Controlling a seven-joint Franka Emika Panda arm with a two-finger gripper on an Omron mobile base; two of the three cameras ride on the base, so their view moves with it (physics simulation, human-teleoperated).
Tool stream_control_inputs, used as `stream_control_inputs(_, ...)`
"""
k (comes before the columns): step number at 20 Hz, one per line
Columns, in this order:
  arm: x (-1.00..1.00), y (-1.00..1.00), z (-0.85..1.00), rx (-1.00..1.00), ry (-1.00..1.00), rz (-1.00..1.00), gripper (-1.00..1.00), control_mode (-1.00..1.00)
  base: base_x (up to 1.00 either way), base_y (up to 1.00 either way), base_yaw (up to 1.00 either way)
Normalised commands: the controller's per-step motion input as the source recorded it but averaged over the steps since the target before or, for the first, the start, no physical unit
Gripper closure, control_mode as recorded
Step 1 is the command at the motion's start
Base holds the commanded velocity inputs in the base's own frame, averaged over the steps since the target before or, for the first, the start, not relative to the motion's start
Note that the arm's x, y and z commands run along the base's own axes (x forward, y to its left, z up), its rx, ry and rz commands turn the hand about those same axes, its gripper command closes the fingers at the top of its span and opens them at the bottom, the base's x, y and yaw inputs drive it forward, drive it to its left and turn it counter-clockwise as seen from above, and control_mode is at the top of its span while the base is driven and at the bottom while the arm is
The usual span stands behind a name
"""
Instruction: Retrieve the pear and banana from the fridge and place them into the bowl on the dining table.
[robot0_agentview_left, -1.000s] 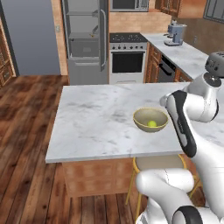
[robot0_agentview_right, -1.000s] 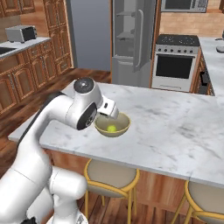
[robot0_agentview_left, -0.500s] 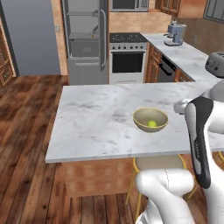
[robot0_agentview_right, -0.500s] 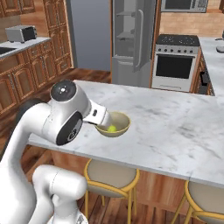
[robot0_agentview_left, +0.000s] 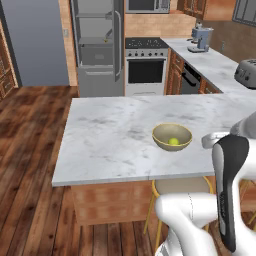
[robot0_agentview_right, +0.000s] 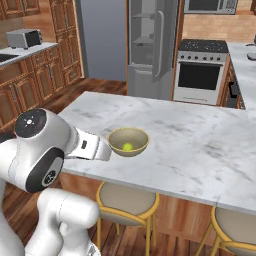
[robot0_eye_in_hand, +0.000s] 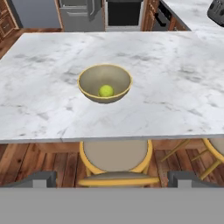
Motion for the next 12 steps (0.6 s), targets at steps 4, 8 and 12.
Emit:
stream_control_inputs(4,-0.19,0.42,0.0,-0.11,0.0,0.0,-1.0,-1.0,0.0,0.0,0.0)
stream_control_inputs(8,0.0,0.0,0.0,0.0,0.0,0.0,-1.0,1.0,-0.18,0.48,0.03)
stream_control_inputs(12,0.0,0.0,0.0,0.0,0.0,0.0,-1.0,1.0,-0.11,0.54,0.07)
